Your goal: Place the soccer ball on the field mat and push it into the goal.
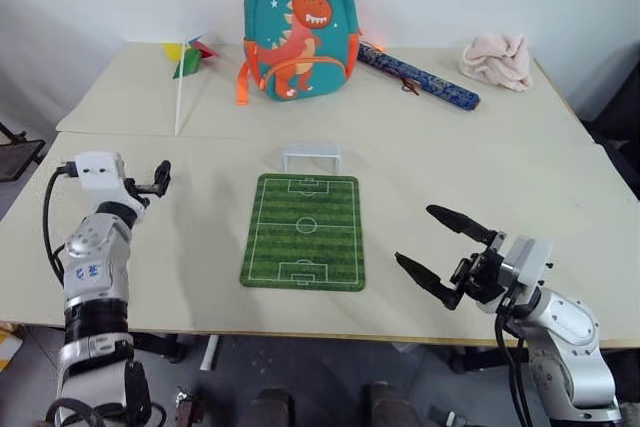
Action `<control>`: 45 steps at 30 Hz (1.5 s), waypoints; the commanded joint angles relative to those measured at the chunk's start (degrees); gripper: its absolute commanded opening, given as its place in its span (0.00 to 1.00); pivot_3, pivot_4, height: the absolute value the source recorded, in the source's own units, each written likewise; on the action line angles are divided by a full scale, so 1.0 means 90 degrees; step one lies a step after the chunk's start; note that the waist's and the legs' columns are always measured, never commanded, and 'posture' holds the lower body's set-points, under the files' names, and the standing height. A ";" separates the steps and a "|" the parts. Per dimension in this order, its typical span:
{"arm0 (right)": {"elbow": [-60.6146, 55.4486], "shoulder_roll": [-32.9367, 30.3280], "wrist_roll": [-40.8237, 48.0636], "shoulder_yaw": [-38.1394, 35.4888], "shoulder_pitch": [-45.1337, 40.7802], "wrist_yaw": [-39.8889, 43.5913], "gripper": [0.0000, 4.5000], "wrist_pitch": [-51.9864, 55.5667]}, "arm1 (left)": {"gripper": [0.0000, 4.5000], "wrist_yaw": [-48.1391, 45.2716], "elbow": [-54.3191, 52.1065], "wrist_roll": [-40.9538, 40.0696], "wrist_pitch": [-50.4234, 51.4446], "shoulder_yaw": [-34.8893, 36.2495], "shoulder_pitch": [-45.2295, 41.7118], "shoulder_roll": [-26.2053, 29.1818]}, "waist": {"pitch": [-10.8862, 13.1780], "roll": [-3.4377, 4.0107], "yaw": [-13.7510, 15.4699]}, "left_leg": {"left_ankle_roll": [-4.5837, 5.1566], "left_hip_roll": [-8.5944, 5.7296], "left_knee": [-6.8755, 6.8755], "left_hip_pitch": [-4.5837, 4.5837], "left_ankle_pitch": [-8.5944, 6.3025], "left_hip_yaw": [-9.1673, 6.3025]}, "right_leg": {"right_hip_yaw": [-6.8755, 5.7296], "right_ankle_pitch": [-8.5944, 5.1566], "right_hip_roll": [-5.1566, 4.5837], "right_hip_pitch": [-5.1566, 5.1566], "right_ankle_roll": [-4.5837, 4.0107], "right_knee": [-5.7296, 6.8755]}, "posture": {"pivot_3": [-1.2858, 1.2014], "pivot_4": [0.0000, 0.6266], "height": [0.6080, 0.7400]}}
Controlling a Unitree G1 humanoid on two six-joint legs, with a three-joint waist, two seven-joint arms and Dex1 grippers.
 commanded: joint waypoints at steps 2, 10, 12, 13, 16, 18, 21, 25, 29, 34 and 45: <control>-0.0189 -0.0006 0.0007 0.0002 0.0038 -0.0094 1.00 -0.0105 | 1.00 -0.0073 0.0959 0.0402 -0.0104 -0.0345 -0.0482 0.0273 | 0.0000 -0.0001 -0.0059 | -0.0001 0.0001 -0.0002 0.0000 0.0001 0.0002 | -0.0002 0.0000 0.0001 -0.0003 0.0000 0.0000 | 0.52 0.24 1.00; -0.0457 -0.0049 -0.0010 0.0007 0.0202 -0.0378 1.00 0.0025 | 1.00 0.0082 0.2019 0.0573 -0.0442 -0.0445 -0.0871 0.0313 | 0.0000 -0.0001 -0.0036 | -0.0002 0.0001 0.0002 -0.0002 0.0001 0.0005 | -0.0002 0.0000 -0.0002 -0.0007 0.0000 0.0006 | 0.52 0.24 1.00; -0.0506 -0.0059 0.0000 -0.0013 0.0244 -0.0430 1.00 0.0042 | 0.96 0.0020 0.2095 0.0513 -0.0493 -0.0400 -0.0873 0.0283 | 0.0000 -0.0001 -0.0033 | -0.0002 0.0000 0.0003 -0.0002 0.0001 0.0005 | -0.0002 0.0000 -0.0003 -0.0007 0.0000 0.0008 | 0.52 0.24 1.00; -0.0518 -0.0064 0.0006 -0.0019 0.0263 -0.0439 1.00 0.0041 | 0.91 0.0015 0.2137 0.0520 -0.0537 -0.0399 -0.0879 0.0287 | 0.0000 -0.0001 -0.0033 | -0.0002 0.0000 0.0003 -0.0002 0.0001 0.0005 | -0.0002 0.0000 -0.0003 -0.0007 0.0000 0.0008 | 0.52 0.24 1.00; -0.0535 -0.0077 0.0009 -0.0018 0.0296 -0.0460 1.00 0.0036 | 0.75 0.0004 0.2303 0.0575 -0.0610 -0.0428 -0.0917 0.0334 | 0.0000 -0.0001 -0.0047 | -0.0002 0.0000 0.0003 -0.0001 0.0001 0.0006 | -0.0001 0.0000 -0.0002 -0.0007 0.0000 0.0010 | 0.52 0.24 1.00; -0.0521 -0.0078 0.0019 -0.0034 0.0341 -0.0441 1.00 0.0002 | 0.61 -0.0069 0.2356 0.0575 -0.0598 -0.0448 -0.0946 0.0347 | 0.0000 -0.0001 -0.0056 | -0.0002 0.0002 0.0003 0.0000 0.0001 0.0008 | 0.0000 0.0000 -0.0001 -0.0007 0.0000 0.0010 | 0.52 0.24 1.00; -0.0449 -0.0063 0.0018 -0.0056 0.0391 -0.0393 1.00 -0.0083 | 0.40 -0.0117 0.2372 0.0548 -0.0537 -0.0445 -0.0946 0.0353 | 0.0000 -0.0001 -0.0054 | -0.0002 0.0002 0.0003 0.0001 0.0001 0.0010 | 0.0000 0.0000 0.0000 -0.0008 0.0000 0.0013 | 0.52 0.24 1.00; -0.0269 -0.0061 -0.0015 -0.0101 0.0420 -0.0321 1.00 -0.0269 | 0.19 -0.0256 0.2163 0.0323 -0.0650 -0.0240 -0.0771 0.0371 | 0.0000 -0.0001 -0.0064 | -0.0002 0.0002 0.0003 0.0002 0.0001 0.0013 | 0.0000 0.0000 -0.0001 -0.0010 0.0000 0.0016 | 0.52 0.24 1.00; -0.0126 -0.0112 -0.0022 -0.0183 0.0434 -0.0282 1.00 -0.0390 | 0.19 -0.1533 0.1354 -0.0670 -0.1055 0.0293 -0.0536 0.0235 | 0.0001 -0.0001 -0.0055 | -0.0002 0.0006 0.0003 -0.0001 0.0001 0.0016 | 0.0000 0.0000 -0.0001 -0.0015 0.0000 0.0019 | 0.52 0.24 1.00; -0.0002 -0.0456 0.0087 -0.0645 0.0606 -0.0133 1.00 -0.0464 | 0.19 -0.5075 -0.2154 -0.2638 0.0761 -0.0191 0.0671 0.1006 | 0.0002 -0.0002 -0.0048 | -0.0001 0.0015 0.0004 -0.0015 0.0000 0.0010 | -0.0001 0.0000 -0.0006 -0.0015 -0.0001 0.0007 | 0.52 0.24 1.00; 0.0273 -0.0887 0.0312 -0.1217 0.1576 0.0715 1.00 -0.0649 | 0.19 -0.7004 -0.3204 -0.1098 0.0046 -0.3158 0.0928 0.0948 | -0.0002 0.0062 -0.0057 | 0.0011 0.0009 -0.0001 0.0008 -0.0003 0.0013 | 0.0005 0.0001 0.0008 0.0021 -0.0001 -0.0049 | 0.52 0.24 1.00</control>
